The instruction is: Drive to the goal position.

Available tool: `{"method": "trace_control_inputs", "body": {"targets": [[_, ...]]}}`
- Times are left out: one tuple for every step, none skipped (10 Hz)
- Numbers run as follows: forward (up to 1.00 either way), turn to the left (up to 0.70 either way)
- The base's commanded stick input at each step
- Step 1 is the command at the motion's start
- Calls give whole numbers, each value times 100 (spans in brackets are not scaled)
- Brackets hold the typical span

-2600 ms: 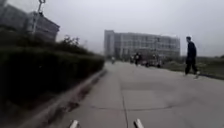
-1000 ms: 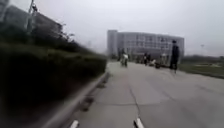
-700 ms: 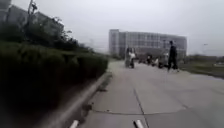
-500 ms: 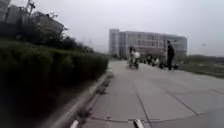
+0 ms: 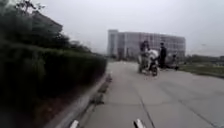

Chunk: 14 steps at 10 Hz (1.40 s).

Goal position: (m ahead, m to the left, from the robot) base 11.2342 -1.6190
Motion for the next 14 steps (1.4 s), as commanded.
{"method": "trace_control_inputs", "body": {"targets": [[70,0],[70,-34],[70,-34],[70,-34],[70,-34],[70,-28],[70,-15],[70,0],[70,0],[70,0],[70,0],[70,0],[70,0],[70,0]]}}
